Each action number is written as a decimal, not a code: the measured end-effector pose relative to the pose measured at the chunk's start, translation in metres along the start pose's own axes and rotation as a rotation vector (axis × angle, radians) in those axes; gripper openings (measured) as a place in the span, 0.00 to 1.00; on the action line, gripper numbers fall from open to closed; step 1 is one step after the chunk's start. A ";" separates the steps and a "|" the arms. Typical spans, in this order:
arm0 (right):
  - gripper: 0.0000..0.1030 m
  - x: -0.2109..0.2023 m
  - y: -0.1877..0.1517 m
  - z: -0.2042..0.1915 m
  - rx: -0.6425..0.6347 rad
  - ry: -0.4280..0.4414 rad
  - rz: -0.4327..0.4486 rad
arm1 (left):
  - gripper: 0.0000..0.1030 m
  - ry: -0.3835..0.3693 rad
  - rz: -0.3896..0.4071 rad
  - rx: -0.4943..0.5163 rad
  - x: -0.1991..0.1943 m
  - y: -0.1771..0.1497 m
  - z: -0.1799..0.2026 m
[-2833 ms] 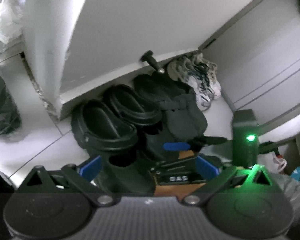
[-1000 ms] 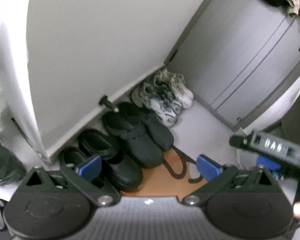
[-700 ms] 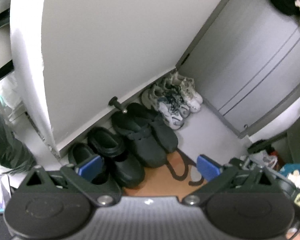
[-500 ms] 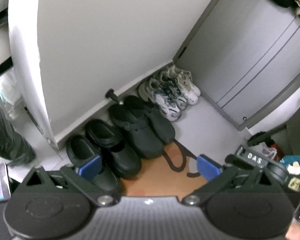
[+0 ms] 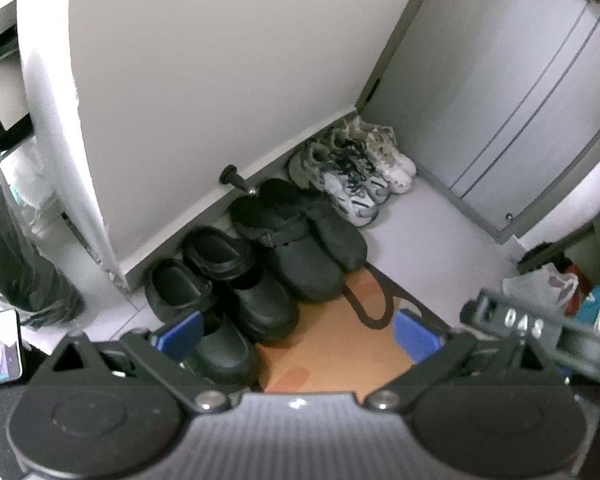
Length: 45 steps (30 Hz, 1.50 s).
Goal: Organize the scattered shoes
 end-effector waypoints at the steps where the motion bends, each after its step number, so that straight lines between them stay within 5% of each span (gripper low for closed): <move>1: 0.97 0.000 -0.001 -0.003 -0.018 0.013 -0.004 | 1.00 0.013 0.010 0.005 0.001 0.000 -0.001; 22: 0.98 0.022 -0.027 -0.028 -0.110 -0.004 -0.159 | 1.00 0.051 -0.096 0.033 0.028 -0.020 -0.028; 45: 0.98 0.044 -0.030 -0.043 -0.136 -0.002 -0.213 | 1.00 0.089 -0.142 -0.012 0.044 -0.016 -0.042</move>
Point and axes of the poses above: each gripper's, at about its wrist camera, not at the fingertips, and x roughly the way its jaws point, z to its right, y to its top, the point moved 5 cm from there along x, roughly the way its jaws point, and after that the axes turned 8 degrees about z, right-handed, at the moved point
